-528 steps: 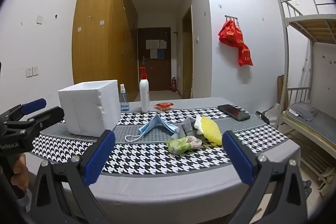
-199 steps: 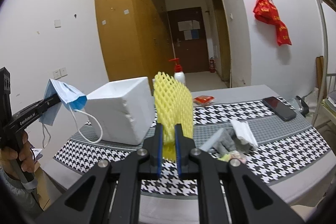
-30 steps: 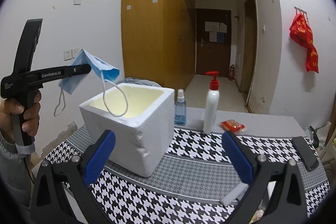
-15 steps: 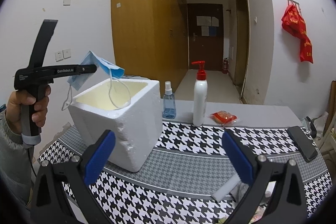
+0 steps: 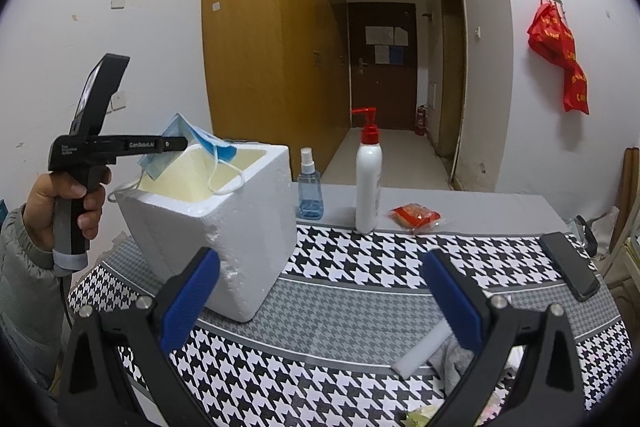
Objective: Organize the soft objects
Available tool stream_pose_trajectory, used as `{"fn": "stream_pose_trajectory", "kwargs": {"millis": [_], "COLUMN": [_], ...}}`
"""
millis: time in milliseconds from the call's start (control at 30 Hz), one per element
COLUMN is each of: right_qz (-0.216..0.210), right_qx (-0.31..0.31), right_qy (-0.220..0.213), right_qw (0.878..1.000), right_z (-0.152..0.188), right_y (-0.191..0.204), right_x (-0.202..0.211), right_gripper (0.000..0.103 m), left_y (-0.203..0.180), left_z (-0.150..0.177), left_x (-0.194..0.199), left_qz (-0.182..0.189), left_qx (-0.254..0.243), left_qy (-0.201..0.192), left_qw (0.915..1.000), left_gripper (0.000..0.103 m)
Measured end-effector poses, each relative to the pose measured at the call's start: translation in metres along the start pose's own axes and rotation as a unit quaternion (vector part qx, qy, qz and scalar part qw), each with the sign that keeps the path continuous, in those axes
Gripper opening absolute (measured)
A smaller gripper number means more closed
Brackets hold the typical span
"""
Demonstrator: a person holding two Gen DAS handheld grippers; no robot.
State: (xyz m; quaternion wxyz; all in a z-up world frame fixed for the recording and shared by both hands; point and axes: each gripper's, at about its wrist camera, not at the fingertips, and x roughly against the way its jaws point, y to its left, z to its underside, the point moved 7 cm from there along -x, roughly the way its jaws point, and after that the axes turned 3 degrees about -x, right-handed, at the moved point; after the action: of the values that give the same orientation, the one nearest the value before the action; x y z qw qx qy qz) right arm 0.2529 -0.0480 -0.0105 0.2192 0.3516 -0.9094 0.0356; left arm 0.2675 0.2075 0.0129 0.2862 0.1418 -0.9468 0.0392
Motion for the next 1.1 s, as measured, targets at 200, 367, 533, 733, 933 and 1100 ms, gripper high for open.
{"fn": "stream_pose_trajectory", "kwargs": {"millis": [200, 367, 533, 733, 933, 1100], "right_qz": [0.003, 0.004, 0.007, 0.009, 0.009, 0.011], "right_qx": [-0.006, -0.004, -0.008, -0.013, -0.012, -0.009], "right_qy": [-0.001, 0.000, -0.004, -0.011, -0.018, -0.025], "right_qw": [1.000, 1.000, 1.000, 1.000, 1.000, 1.000], "right_z": [0.001, 0.002, 0.001, 0.000, 0.000, 0.000], "right_y": [-0.003, -0.002, -0.004, -0.005, -0.002, 0.001], "right_x": [0.002, 0.002, 0.007, 0.013, 0.024, 0.036], "right_gripper": [0.102, 0.102, 0.102, 0.102, 0.102, 0.102], "left_y": [-0.001, -0.001, -0.002, -0.005, -0.009, -0.018], "left_z": [0.001, -0.004, -0.005, -0.004, -0.001, 0.003], "left_x": [0.006, 0.018, 0.030, 0.048, 0.070, 0.087], "left_qz": [0.004, -0.003, -0.008, -0.003, -0.002, 0.004], "left_qx": [-0.005, -0.006, -0.005, -0.007, -0.004, -0.012], "left_qy": [-0.010, -0.035, -0.055, -0.071, -0.088, -0.097], "left_qw": [0.9999, 0.9994, 0.9984, 0.9974, 0.9961, 0.9952], "left_gripper": [0.056, 0.085, 0.099, 0.100, 0.102, 0.102]}}
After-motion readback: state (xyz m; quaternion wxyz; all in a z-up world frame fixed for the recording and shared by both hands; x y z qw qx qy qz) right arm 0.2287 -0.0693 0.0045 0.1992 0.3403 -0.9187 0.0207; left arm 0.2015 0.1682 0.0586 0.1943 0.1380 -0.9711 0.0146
